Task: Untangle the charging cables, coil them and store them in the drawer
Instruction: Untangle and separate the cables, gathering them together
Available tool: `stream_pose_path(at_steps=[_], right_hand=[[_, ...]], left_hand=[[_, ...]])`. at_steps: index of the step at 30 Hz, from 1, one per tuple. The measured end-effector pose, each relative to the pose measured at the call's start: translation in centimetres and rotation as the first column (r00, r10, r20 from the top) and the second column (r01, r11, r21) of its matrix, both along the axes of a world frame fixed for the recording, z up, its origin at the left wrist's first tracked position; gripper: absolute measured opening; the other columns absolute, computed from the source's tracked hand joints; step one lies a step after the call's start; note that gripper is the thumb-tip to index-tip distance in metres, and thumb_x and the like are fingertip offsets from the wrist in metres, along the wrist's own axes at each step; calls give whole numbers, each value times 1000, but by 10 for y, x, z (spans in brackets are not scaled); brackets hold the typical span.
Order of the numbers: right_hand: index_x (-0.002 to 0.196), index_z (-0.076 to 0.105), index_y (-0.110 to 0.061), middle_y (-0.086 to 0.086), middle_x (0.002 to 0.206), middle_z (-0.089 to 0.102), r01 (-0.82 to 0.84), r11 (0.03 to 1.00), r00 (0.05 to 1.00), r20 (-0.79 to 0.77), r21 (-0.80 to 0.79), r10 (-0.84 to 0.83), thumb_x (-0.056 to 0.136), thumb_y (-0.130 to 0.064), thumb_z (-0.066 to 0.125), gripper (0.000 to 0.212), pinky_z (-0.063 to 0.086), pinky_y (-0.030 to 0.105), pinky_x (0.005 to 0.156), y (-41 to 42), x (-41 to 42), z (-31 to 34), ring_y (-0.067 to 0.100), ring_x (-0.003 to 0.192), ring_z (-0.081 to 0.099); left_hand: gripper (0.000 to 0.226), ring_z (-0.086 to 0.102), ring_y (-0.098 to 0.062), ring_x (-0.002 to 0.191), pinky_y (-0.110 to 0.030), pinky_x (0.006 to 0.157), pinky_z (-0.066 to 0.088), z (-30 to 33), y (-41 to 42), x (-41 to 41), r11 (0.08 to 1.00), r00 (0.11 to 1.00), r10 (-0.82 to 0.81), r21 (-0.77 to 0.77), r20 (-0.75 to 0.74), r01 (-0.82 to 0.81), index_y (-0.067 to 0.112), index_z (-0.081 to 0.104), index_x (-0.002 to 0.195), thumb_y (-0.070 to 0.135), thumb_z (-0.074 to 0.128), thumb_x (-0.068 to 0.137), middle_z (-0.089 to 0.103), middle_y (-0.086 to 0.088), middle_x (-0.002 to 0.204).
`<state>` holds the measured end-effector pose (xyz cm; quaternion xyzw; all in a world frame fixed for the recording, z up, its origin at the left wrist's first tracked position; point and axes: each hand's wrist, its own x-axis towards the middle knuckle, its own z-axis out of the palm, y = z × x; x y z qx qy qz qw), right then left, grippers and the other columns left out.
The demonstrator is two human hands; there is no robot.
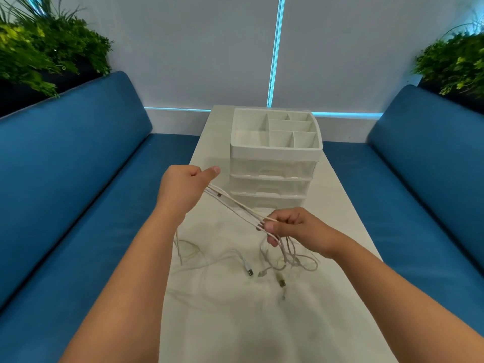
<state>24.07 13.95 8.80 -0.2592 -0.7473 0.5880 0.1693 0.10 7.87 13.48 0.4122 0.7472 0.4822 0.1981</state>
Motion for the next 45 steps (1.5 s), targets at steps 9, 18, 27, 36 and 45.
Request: stream_pose_path(at_steps=[9,18,27,36,45], right_hand=[[99,66,-20,-15,57,50,111,892,905,326,438,-273,100,-20,46,19,42,24,54,4,-11,-9,2,48,43],[94,67,-20,-7,69,65,-43,985,902,431,167,-33,90,-5,48,24,46,19,67,0,8,-30,7,69,63],[79,55,-11,-2,61,53,220,975,970,96,29,-222,99,-34,52,31,41,24,56,-4,9,-39,12,54,46],[83,58,-18,-3,78,65,-38,765,693,568,643,-443,97,-63,10,67,41,35,87,6,14,-46,23,81,59],[65,65,-23,-9,73,66,-8,915,727,630,404,-272,95,-67,25,67,36,25,89,9,29,-52,3,77,56]], left_hand=[[61,21,-17,54,-30,55,21,-7,5,7,1000,1000,-9,-24,-17,9,16,28,56,47,71,85,27,-6,61],[61,22,-17,53,-32,56,23,-5,3,4,999,999,33,-32,-34,-35,17,28,56,49,70,86,24,0,54],[61,20,-18,53,-34,57,23,-1,4,-6,991,991,132,17,-25,-132,18,27,55,49,69,86,23,0,54],[64,20,-18,52,-34,58,22,-12,3,2,997,995,81,-3,-59,-82,18,24,52,46,70,86,22,3,51],[62,23,-21,53,-36,59,26,-3,6,-11,990,988,135,37,-72,-133,18,27,52,48,70,85,24,1,51]])
